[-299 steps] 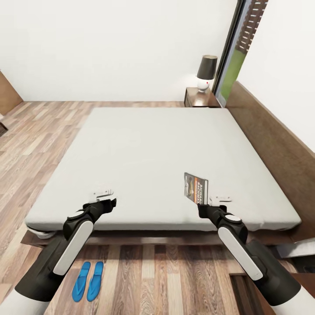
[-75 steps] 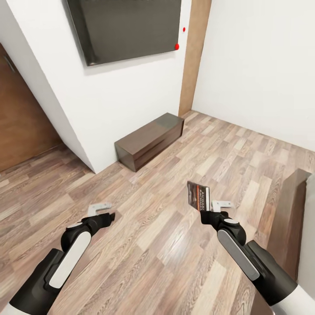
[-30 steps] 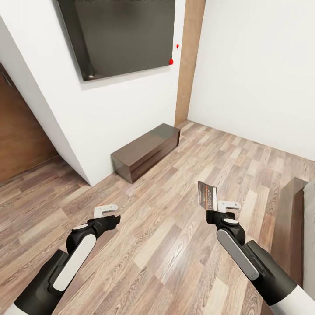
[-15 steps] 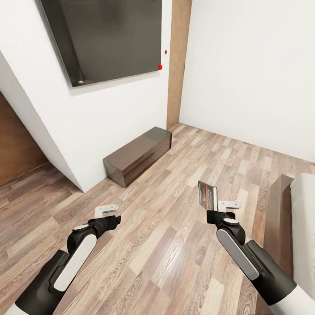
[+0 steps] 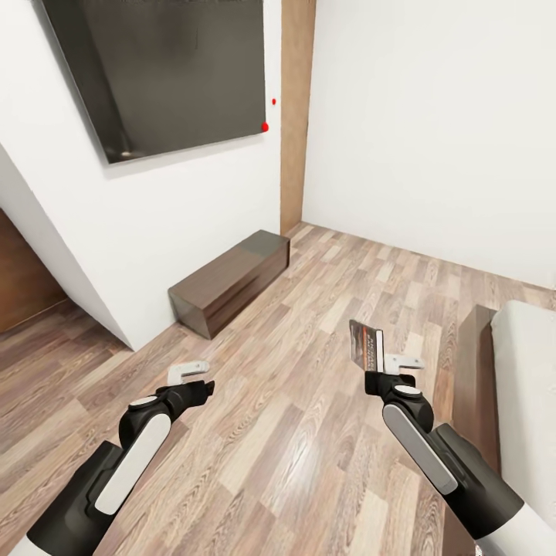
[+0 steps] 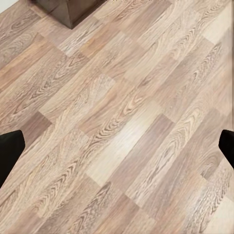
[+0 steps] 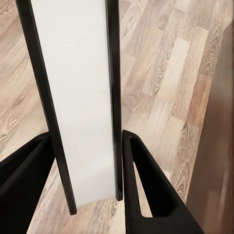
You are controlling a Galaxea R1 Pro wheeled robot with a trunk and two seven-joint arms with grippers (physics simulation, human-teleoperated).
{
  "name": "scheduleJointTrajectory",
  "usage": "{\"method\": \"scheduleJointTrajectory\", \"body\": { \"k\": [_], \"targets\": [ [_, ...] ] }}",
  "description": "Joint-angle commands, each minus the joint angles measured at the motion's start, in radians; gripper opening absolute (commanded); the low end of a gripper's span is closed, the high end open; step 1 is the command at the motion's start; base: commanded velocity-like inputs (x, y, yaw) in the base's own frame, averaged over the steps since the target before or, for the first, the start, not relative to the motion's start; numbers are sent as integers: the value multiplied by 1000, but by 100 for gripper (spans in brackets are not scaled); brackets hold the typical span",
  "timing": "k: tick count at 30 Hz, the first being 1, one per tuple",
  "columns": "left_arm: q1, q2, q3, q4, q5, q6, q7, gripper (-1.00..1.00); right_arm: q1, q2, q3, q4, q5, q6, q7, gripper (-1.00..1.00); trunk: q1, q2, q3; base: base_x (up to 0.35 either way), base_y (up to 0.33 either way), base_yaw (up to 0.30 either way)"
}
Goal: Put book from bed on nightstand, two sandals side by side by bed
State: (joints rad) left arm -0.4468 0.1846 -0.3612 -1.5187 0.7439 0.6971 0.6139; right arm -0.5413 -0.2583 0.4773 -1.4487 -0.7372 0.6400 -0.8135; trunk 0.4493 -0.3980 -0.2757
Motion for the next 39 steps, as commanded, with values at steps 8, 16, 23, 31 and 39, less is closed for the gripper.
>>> {"method": "scheduleJointTrajectory", "body": {
  "k": [8,16,23,31,39],
  "targets": [
    [-1,1,-1,-1,9,0,10,100,-2,0,4,0,-7,0,-10,-100,1,-2,11,0,0,-80],
    [-1,1,-1,-1,9,-1,11,100,-2,1,4,-1,-7,1,-9,-100,1,-2,24,0,0,-5],
    [-1,1,-1,-1,9,-1,12,100,-2,1,4,0,-7,3,-9,-100,1,-2,35,0,0,47],
    [-1,1,-1,-1,9,-1,12,100,-2,0,4,0,-7,3,-9,-100,1,-2,49,0,0,43],
    [-1,0,-1,-1,9,-1,12,100,-2,-1,4,-1,-8,3,-9,-100,1,-2,62,0,0,5]
  ]
}}
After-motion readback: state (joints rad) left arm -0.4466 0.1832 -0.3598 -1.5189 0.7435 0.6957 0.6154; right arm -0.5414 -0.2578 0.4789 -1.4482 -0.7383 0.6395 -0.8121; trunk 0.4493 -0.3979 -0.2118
